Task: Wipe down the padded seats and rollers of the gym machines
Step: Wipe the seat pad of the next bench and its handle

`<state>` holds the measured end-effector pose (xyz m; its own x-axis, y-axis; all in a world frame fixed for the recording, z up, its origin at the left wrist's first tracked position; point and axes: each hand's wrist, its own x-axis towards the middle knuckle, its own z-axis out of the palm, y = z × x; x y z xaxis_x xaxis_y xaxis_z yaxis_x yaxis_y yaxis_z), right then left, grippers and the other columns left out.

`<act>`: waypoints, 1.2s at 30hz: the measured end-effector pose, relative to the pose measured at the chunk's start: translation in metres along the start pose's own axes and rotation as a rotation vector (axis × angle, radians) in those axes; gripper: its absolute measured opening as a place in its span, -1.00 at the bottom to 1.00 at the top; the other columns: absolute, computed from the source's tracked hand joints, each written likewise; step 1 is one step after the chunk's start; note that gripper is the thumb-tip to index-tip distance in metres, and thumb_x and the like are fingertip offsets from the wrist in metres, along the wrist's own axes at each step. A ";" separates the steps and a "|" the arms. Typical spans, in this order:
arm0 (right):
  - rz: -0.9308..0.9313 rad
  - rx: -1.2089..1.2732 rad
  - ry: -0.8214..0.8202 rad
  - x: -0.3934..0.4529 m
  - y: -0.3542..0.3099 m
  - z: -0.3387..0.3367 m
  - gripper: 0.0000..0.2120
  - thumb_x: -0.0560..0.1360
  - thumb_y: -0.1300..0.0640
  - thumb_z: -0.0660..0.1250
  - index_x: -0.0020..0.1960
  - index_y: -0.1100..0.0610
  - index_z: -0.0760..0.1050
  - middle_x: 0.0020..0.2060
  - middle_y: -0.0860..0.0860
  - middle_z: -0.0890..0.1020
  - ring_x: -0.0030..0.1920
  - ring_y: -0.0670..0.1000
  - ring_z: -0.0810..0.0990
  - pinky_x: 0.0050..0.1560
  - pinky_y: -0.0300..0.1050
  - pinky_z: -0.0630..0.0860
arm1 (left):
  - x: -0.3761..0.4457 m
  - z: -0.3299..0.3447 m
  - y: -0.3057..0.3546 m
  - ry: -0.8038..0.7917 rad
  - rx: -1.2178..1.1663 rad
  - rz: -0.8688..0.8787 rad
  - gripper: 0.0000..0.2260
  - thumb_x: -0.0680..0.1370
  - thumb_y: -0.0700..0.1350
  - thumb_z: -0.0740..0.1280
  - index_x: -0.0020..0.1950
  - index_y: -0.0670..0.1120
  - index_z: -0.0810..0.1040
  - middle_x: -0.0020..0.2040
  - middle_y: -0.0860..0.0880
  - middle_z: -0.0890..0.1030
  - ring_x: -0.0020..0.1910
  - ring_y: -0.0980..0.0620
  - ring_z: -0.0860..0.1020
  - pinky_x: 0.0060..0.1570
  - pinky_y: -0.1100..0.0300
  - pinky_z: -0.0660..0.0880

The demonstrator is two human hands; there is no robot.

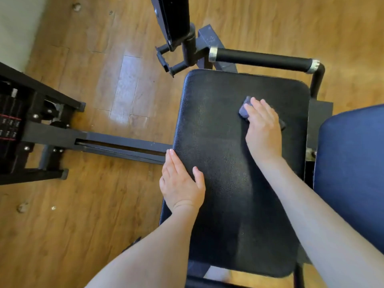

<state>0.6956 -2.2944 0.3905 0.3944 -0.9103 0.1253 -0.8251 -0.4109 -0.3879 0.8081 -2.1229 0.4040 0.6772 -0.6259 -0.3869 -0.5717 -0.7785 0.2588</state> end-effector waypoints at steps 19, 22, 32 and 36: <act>-0.413 0.251 -0.163 -0.013 -0.127 0.046 -0.70 0.43 0.29 0.12 -0.05 0.23 0.63 0.04 0.13 0.64 0.13 0.19 0.58 0.18 0.06 0.43 | 0.001 0.004 -0.001 0.041 -0.014 0.004 -0.34 0.53 0.07 0.12 0.54 -0.18 0.01 0.53 -0.11 0.13 0.44 -0.10 0.23 0.26 -0.04 0.30; -0.430 0.193 -0.125 -0.014 -0.111 0.047 -0.66 0.47 0.23 0.08 0.00 0.21 0.62 0.08 0.11 0.63 0.14 0.16 0.57 0.20 0.02 0.35 | 0.000 0.003 0.001 0.078 -0.007 0.011 -0.30 0.46 0.14 -0.05 0.52 -0.22 0.08 0.50 -0.15 0.22 0.39 -0.15 0.31 0.19 -0.08 0.36; -0.034 0.045 0.117 -0.044 0.014 -0.006 -0.72 0.47 0.39 0.18 0.10 0.28 0.57 0.15 0.18 0.58 0.21 0.24 0.50 0.22 0.07 0.37 | 0.000 0.003 0.001 0.055 0.009 0.009 -0.37 0.55 0.08 0.06 0.54 -0.18 0.01 0.52 -0.12 0.16 0.43 -0.12 0.24 0.29 -0.08 0.29; 0.112 -0.031 0.169 -0.059 0.049 -0.023 -0.69 0.49 0.33 0.12 0.12 0.29 0.55 0.18 0.21 0.56 0.21 0.27 0.49 0.25 0.00 0.27 | -0.001 0.001 0.001 0.055 -0.002 0.008 -0.33 0.50 0.11 0.03 0.54 -0.19 0.04 0.51 -0.14 0.19 0.42 -0.13 0.26 0.27 -0.09 0.31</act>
<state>0.6229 -2.2622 0.3854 0.2277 -0.9448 0.2354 -0.8732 -0.3051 -0.3800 0.8063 -2.1235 0.4033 0.6970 -0.6338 -0.3353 -0.5766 -0.7734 0.2634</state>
